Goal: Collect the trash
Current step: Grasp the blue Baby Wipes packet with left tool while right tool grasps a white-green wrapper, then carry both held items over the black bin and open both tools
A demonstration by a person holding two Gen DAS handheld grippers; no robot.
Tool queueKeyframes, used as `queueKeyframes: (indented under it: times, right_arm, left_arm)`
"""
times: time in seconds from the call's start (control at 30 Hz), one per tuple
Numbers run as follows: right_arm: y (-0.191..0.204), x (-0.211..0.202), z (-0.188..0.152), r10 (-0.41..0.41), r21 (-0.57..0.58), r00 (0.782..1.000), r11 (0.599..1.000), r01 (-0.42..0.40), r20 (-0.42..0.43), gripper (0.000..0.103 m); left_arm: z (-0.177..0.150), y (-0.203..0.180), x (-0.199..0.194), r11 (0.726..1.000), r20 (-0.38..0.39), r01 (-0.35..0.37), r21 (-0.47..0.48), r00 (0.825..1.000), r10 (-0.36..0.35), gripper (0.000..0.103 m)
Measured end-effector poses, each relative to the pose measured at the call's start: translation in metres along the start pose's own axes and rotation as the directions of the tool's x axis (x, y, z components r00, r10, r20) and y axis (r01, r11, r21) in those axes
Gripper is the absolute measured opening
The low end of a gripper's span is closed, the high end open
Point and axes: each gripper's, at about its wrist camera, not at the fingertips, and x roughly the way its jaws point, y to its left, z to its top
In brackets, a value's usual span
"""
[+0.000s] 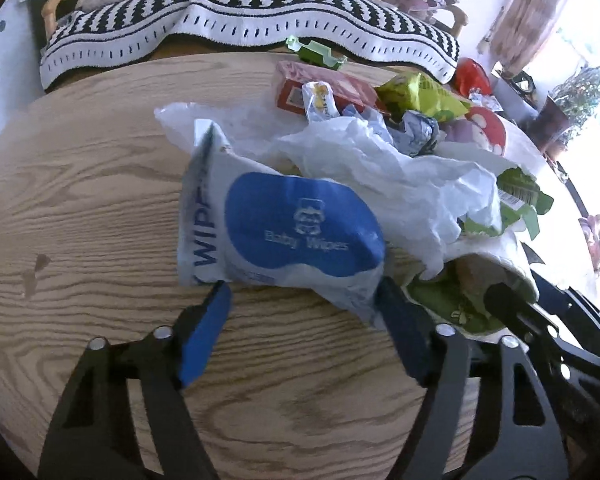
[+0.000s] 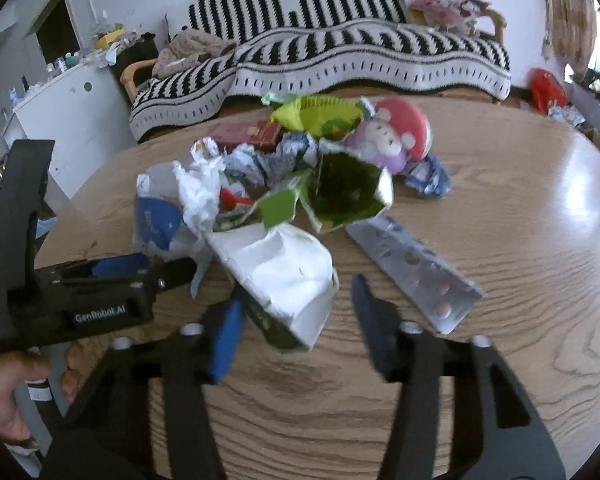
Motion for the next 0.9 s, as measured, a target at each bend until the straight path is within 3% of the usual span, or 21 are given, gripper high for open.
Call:
queueKeyframes:
  times: [0.03,0.07,0.13,0.17,0.5,0.7,0.83,0.9]
  right_arm:
    - [0.001,0.0,-0.001,0.003,-0.005,1.0,1.0,-0.003,0.0,0.039]
    - [0.001,0.0,-0.001,0.006,-0.005,1.0,1.0,-0.006,0.0,0.038]
    - [0.001,-0.001,-0.001,0.029,0.005,1.0,1.0,-0.029,0.007,0.034]
    - [0.001,-0.003,-0.001,0.038,0.008,0.999,0.999,-0.039,0.013,0.022]
    - [0.005,-0.023,-0.007,0.072,0.04,0.995,0.996,-0.074,0.063,0.02]
    - [-0.002,-0.055,-0.028,0.0,0.076,0.992,0.997,-0.01,0.125,0.02]
    - [-0.016,-0.074,-0.035,0.037,0.118,0.991,0.992,-0.052,0.132,0.02]
    - [-0.02,-0.104,-0.035,0.052,0.112,0.982,0.991,-0.074,0.183,0.02]
  left_arm:
    - [0.0,0.0,-0.001,1.0,0.002,-0.003,0.008,1.0,0.003,0.062]
    - [0.0,-0.001,-0.002,1.0,0.006,0.001,0.014,1.0,-0.001,0.046]
    - [0.0,0.0,-0.007,1.0,0.019,0.009,0.019,1.0,-0.01,0.025]
    - [0.0,0.0,-0.01,1.0,0.026,0.008,0.023,1.0,-0.008,0.023]
    - [-0.014,0.018,-0.046,0.997,0.095,0.079,0.006,0.992,-0.08,0.016]
    - [-0.035,0.034,-0.086,0.995,0.149,0.092,-0.037,0.985,-0.085,0.015]
    - [-0.047,0.026,-0.112,0.995,0.169,0.104,-0.013,0.98,-0.1,0.015]
    - [-0.052,0.01,-0.129,0.992,0.181,0.127,0.018,0.975,-0.128,0.015]
